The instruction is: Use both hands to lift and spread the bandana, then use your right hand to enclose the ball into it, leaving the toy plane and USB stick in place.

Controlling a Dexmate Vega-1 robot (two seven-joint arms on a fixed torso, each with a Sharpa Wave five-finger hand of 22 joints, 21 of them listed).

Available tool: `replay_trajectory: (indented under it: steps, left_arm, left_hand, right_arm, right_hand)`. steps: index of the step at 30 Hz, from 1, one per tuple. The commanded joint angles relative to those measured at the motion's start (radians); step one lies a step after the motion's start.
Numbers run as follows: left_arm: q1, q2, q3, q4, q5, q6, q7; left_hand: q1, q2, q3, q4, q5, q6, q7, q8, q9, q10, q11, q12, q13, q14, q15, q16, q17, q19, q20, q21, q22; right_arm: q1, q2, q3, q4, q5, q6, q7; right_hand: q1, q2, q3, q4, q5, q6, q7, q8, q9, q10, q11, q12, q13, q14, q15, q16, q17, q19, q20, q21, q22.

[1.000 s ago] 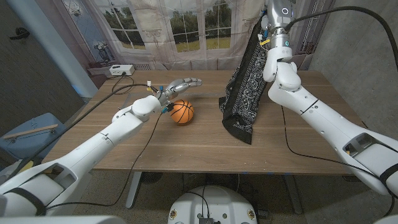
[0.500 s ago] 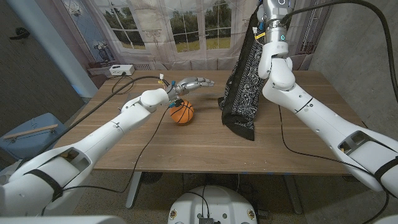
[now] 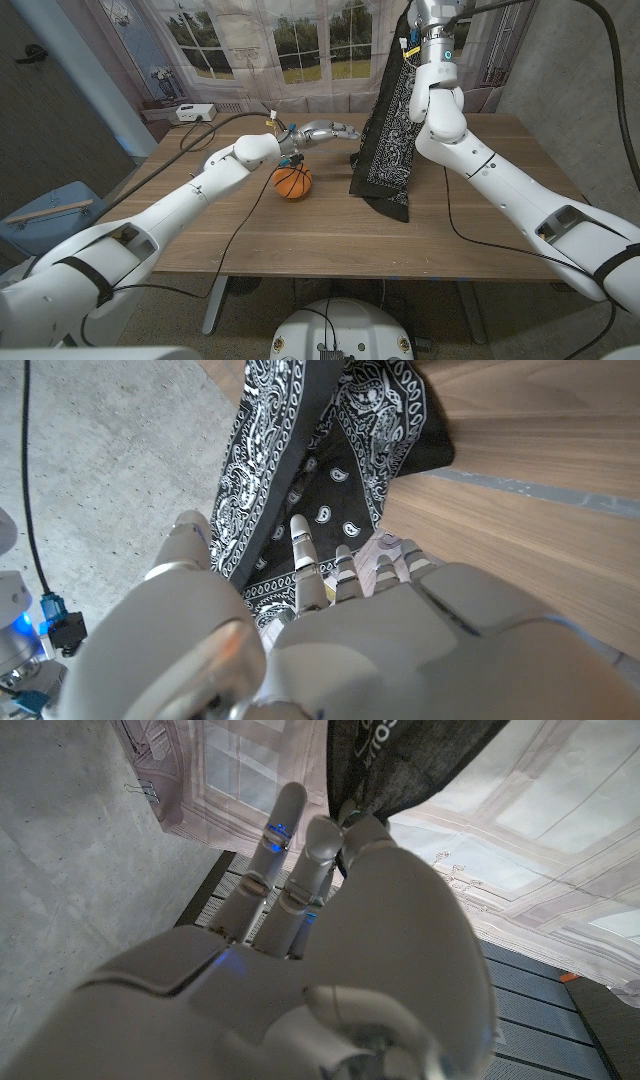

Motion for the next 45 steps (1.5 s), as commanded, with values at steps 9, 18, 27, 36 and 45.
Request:
replay_trajectory:
  steps: [9,18,27,36,45]
  left_arm:
    - [-0.02,0.006,0.04,-0.095,0.123,0.112,0.037]
    - [-0.048,-0.024,0.057,-0.043,0.133,0.104,0.026]
    - [-0.097,-0.074,0.09,0.056,0.131,0.062,-0.023]
    - [-0.158,-0.122,0.142,0.159,0.136,0.058,-0.114]
    - [-0.132,-0.118,0.124,0.168,0.137,0.008,-0.058]
  left_hand:
    - [0.05,0.078,0.033,-0.002,-0.007,0.018,0.008,-0.014,0.008,0.01,0.009,0.001,0.002,0.0,0.002,0.008,0.003,-0.059,0.005,-0.001,0.005]
    - [0.072,0.096,0.042,-0.01,-0.018,0.028,-0.015,-0.019,0.008,0.017,0.008,0.003,0.002,0.009,-0.002,0.011,0.002,-0.043,0.006,0.002,0.005]
    - [0.106,0.121,0.056,-0.02,-0.027,0.069,-0.07,-0.017,0.007,0.04,-0.005,0.008,0.001,0.027,-0.005,0.014,-0.001,-0.023,0.006,0.006,0.005]
    - [0.167,0.154,0.078,-0.03,-0.027,0.208,-0.026,0.014,0.005,0.072,-0.026,0.012,-0.002,0.039,-0.005,0.012,-0.004,-0.002,0.006,0.005,0.003]
    - [0.393,0.177,0.139,-0.046,-0.001,0.573,-0.007,0.157,0.063,0.259,-0.107,0.035,-0.01,0.167,-0.081,0.028,-0.01,0.139,0.001,0.039,-0.004]
  right_arm:
    - [-0.01,0.007,0.012,-0.035,-0.026,0.087,-0.056]
    - [-0.032,0.018,0.038,-0.073,-0.025,0.128,-0.101]
    - [-0.03,0.04,0.051,-0.076,-0.043,0.128,-0.115]
    - [-0.027,0.052,0.067,-0.075,-0.048,0.127,-0.134]
    - [-0.038,0.05,0.086,-0.069,-0.039,0.117,-0.147]
  right_hand:
    - [-0.004,-0.008,0.013,0.001,-0.011,0.007,0.001,-0.008,0.008,0.209,-0.074,-0.003,0.015,0.015,0.0,-0.006,0.012,-0.003,-0.005,0.016,-0.008]
    - [-0.005,-0.01,0.02,0.001,-0.014,0.009,-0.001,-0.01,0.009,0.21,-0.073,-0.005,0.02,0.017,0.0,-0.006,0.016,-0.008,-0.007,0.025,-0.016]
    - [-0.006,-0.012,0.026,0.0,-0.018,0.009,0.001,-0.011,0.012,0.212,-0.075,-0.007,0.025,0.018,0.0,-0.007,0.018,-0.011,-0.007,0.034,-0.023]
    - [-0.009,-0.014,0.031,0.001,-0.02,0.009,0.0,-0.011,0.017,0.213,-0.076,-0.011,0.027,0.019,0.0,-0.007,0.019,-0.014,-0.008,0.044,-0.028]
    - [-0.01,-0.014,0.036,0.001,-0.022,0.007,0.0,-0.011,0.02,0.213,-0.076,-0.014,0.03,0.019,0.0,-0.007,0.019,-0.018,-0.009,0.051,-0.032]
